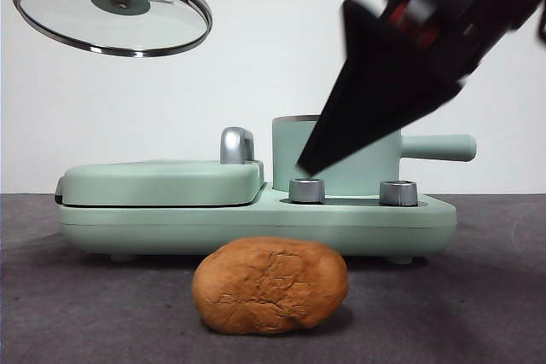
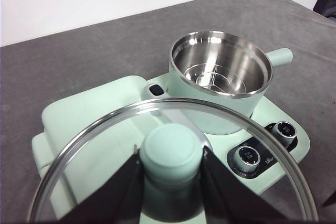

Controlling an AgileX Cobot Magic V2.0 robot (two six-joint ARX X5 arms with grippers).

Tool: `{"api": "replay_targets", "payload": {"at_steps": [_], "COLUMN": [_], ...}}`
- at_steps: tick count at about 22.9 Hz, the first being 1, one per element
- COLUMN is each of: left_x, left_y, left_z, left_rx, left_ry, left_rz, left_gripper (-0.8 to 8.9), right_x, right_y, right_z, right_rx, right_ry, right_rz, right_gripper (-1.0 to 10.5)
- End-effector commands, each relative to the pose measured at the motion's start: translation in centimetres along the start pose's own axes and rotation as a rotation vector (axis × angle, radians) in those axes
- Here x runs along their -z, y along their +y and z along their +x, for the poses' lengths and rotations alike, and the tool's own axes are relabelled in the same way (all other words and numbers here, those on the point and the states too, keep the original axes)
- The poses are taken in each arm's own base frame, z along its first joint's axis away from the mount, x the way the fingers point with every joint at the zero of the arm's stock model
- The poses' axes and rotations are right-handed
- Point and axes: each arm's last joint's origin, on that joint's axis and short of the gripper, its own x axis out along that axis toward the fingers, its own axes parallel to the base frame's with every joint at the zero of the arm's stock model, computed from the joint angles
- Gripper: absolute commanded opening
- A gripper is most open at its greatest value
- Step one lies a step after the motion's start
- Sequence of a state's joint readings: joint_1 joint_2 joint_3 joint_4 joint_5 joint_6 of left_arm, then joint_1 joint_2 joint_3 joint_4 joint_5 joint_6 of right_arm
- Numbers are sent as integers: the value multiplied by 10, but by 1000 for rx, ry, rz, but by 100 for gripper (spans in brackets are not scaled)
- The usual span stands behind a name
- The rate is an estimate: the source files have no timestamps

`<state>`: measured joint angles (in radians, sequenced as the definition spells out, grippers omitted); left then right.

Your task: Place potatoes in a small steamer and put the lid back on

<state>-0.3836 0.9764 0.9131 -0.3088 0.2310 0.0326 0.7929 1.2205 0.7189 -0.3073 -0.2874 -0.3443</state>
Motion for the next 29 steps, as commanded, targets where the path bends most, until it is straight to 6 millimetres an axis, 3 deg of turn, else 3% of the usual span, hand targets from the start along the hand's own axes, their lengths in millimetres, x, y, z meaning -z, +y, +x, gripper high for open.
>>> {"api": "replay_targets", "payload": {"at_steps": [1,14,18,21,25,29], "left_x": [-7,-5,-5,-5,-5,-5], "left_y": [-1,-1,-1,-1,-1,-1], "left_z": [-3,-3,-3,-3,-3,-3], "left_rx": [1,2,2,1,1,1], "left_ry": [-42,-26,-26,-25,-25,-25], "left_rz": [13,23,23,23,26,33], "left_gripper": [13,13,13,13,13,13], "right_x": [-5,13,13,12,1,-33], "right_y": [-1,-4,-2,-2,-1,-4], "right_z": [13,59,60,60,43,-4], "right_rx": [-17,-116,-117,-115,-107,4], "right_ry": [-1,115,119,120,118,150], "right_rz": [-19,52,87,124,199,304], "right_gripper": [366,365,228,201,201,201]}}
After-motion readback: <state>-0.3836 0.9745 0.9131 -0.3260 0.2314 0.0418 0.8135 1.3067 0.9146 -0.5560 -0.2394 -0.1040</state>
